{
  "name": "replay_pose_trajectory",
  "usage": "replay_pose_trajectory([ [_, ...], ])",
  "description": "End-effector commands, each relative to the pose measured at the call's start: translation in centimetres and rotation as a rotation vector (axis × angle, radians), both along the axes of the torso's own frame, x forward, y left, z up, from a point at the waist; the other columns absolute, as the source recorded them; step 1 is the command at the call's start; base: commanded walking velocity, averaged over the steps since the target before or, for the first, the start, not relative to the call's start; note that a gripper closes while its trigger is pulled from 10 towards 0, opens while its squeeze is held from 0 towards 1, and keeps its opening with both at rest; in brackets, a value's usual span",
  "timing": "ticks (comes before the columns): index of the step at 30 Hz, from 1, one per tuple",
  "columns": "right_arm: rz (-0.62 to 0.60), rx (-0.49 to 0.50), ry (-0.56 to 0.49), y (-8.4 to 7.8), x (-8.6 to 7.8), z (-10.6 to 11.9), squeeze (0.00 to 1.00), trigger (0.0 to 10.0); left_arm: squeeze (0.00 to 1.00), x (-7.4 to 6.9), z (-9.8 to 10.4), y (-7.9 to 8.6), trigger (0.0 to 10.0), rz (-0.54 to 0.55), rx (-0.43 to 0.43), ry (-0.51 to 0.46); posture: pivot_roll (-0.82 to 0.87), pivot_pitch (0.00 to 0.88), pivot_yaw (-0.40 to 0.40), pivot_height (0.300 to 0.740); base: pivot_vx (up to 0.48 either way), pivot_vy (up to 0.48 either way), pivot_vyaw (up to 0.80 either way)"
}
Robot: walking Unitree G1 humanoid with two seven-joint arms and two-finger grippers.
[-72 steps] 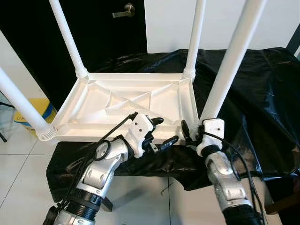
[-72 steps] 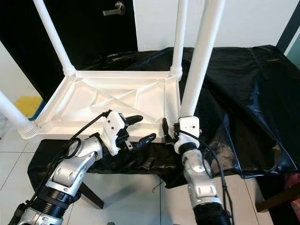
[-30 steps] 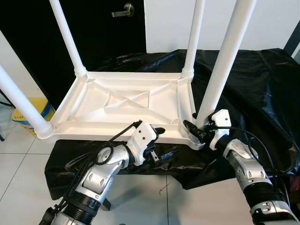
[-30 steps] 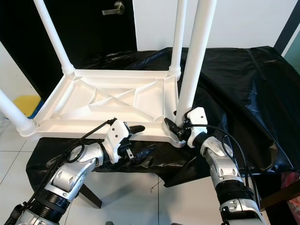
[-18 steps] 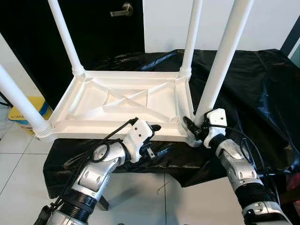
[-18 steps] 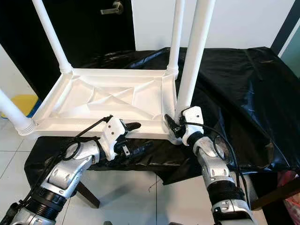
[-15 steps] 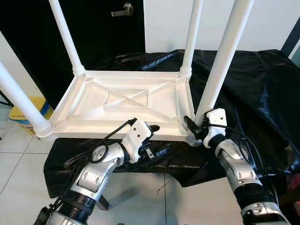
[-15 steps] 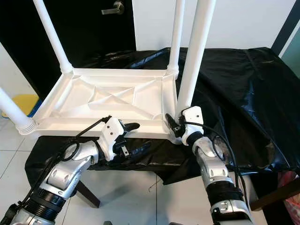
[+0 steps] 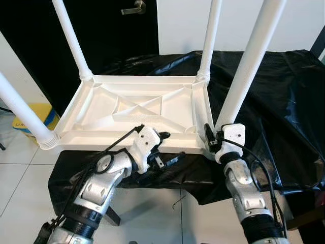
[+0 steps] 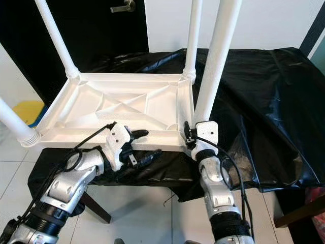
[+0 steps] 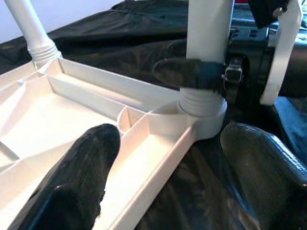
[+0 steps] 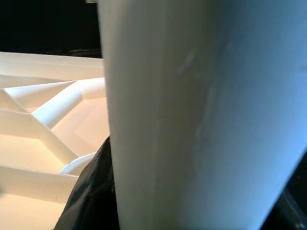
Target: Building children table
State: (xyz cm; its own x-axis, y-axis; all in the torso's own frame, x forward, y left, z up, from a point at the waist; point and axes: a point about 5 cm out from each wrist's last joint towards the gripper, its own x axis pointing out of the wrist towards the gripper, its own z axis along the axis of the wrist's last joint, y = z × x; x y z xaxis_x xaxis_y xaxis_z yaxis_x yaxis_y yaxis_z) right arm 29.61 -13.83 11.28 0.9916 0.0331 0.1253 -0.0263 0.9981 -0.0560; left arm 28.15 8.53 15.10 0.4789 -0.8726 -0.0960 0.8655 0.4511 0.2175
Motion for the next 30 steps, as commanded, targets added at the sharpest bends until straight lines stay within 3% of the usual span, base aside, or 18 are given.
replay_pose_trajectory([
  [1,-0.068,-0.023,0.112,-0.7,-0.8,-2.4,0.00,10.0,0.00,0.0,-0.2,0.0,10.0,-0.032,0.008,0.022,-0.08,0.036,0.053,0.740,0.000,0.000,0.00],
  [11,-0.230,0.038,0.098,-0.2,-1.2,-1.8,0.00,10.0,0.00,0.1,0.1,-0.9,10.0,-0.055,-0.022,0.027,-0.11,0.039,0.078,0.740,0.000,0.000,0.00],
  [24,-0.192,0.074,0.049,-0.6,-1.3,-0.7,0.00,10.0,0.00,0.8,0.9,-1.5,10.0,-0.073,-0.040,0.003,-0.15,0.023,0.094,0.740,0.000,0.000,0.00],
  [25,-0.186,0.069,0.042,-0.8,-1.3,-0.5,0.56,10.0,0.00,0.9,1.1,-1.5,10.0,-0.071,-0.045,-0.002,-0.15,0.019,0.091,0.740,0.000,0.000,0.00],
  [26,-0.186,0.069,0.042,-0.8,-1.3,-0.5,0.56,10.0,0.00,0.9,1.1,-1.5,10.0,-0.071,-0.045,-0.002,-0.15,0.019,0.091,0.740,0.000,0.000,0.00],
  [27,-0.171,0.062,0.031,-1.1,-1.3,-0.3,1.00,10.0,0.00,1.0,1.3,-1.5,10.0,-0.069,-0.049,-0.007,-0.15,0.014,0.088,0.740,0.000,0.000,0.00],
  [30,-0.150,0.060,0.020,-1.4,-1.3,-0.1,1.00,10.0,0.00,1.1,1.4,-1.4,10.0,-0.067,-0.050,-0.012,-0.16,0.018,0.087,0.740,0.000,0.000,0.00],
])
